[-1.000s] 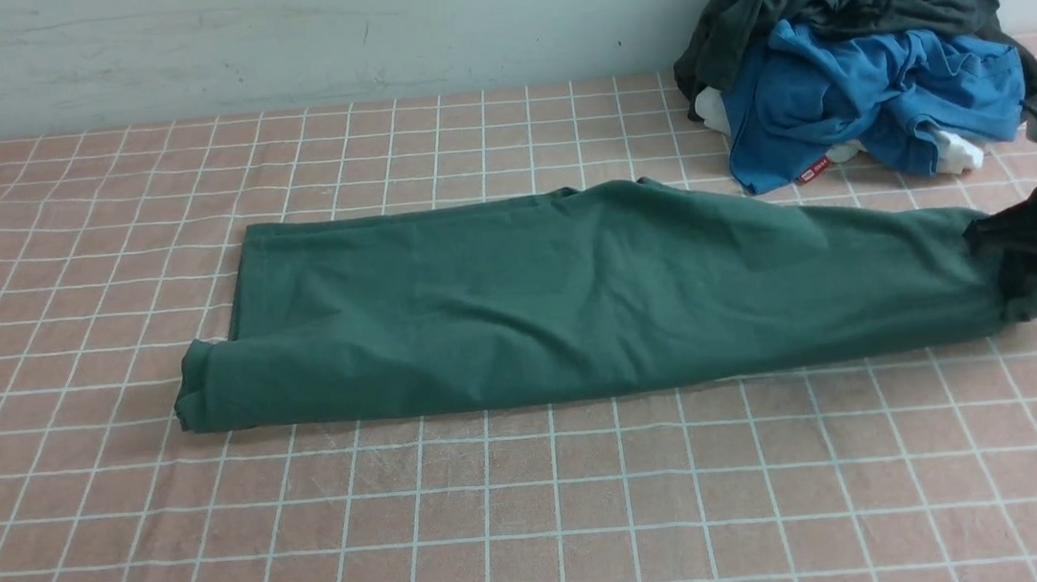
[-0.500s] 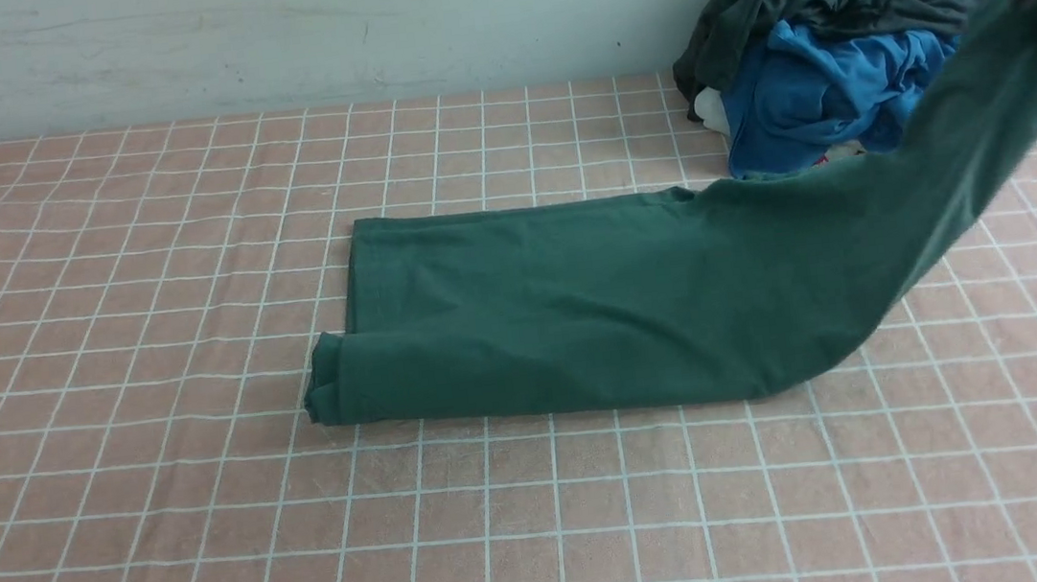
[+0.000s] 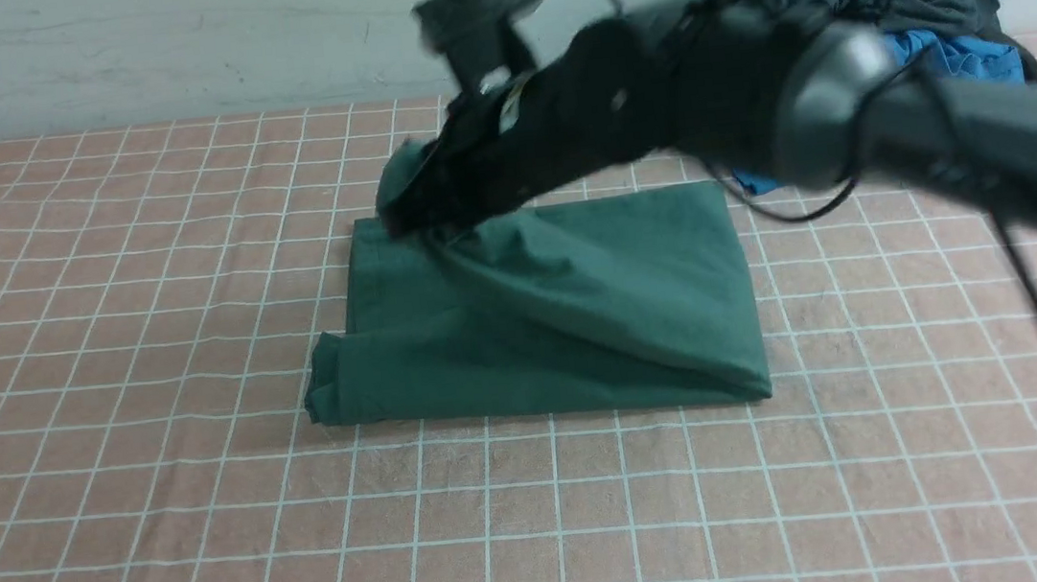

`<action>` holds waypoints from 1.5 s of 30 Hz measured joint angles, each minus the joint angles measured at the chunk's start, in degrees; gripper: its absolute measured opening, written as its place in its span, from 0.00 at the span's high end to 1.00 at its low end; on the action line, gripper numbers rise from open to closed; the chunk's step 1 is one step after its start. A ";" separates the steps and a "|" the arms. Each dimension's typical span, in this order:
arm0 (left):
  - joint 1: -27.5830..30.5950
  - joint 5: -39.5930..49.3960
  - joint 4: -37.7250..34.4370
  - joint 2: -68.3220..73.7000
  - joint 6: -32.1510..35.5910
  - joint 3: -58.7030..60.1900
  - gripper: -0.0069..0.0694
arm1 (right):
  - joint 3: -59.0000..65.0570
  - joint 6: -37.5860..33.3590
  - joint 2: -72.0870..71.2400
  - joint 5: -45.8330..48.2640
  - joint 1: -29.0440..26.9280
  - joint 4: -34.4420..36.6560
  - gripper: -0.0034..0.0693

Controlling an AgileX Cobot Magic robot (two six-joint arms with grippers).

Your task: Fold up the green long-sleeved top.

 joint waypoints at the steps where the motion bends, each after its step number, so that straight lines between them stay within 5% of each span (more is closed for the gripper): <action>1: 0.00 0.13 0.00 0.00 0.00 0.00 0.91 | -0.36 -0.23 2.38 -0.99 1.08 -0.30 0.79; 7: 0.00 1.20 0.00 0.00 0.00 0.00 0.91 | -7.97 -0.41 3.51 2.47 2.20 -2.99 0.42; 13: 0.00 1.24 0.00 -2.22 0.00 0.00 0.91 | -13.43 -0.37 1.42 12.50 2.15 -9.12 0.33; 16: 0.00 1.24 0.00 -3.63 0.00 0.00 0.91 | -13.66 1.78 2.98 15.49 1.97 -11.39 0.39; 23: 0.00 0.53 0.00 -5.95 0.00 1.25 0.91 | -13.66 6.79 14.29 10.91 2.93 -4.46 0.85; 26: 0.00 -0.35 0.00 -5.95 0.00 2.18 0.91 | -13.66 4.24 16.64 5.25 4.91 -1.45 0.94; 32: -0.07 -1.57 -1.21 -10.53 0.00 2.18 0.91 | -13.66 -4.50 12.63 0.29 6.76 -1.78 0.97; 36: -0.07 -1.20 -1.72 -17.29 0.41 2.18 0.91 | -15.44 -8.51 6.94 1.18 6.41 -8.61 0.97; 45: -0.07 -0.36 -1.30 -21.51 0.15 2.58 0.91 | -17.69 -9.73 -14.14 18.68 4.06 -27.41 0.97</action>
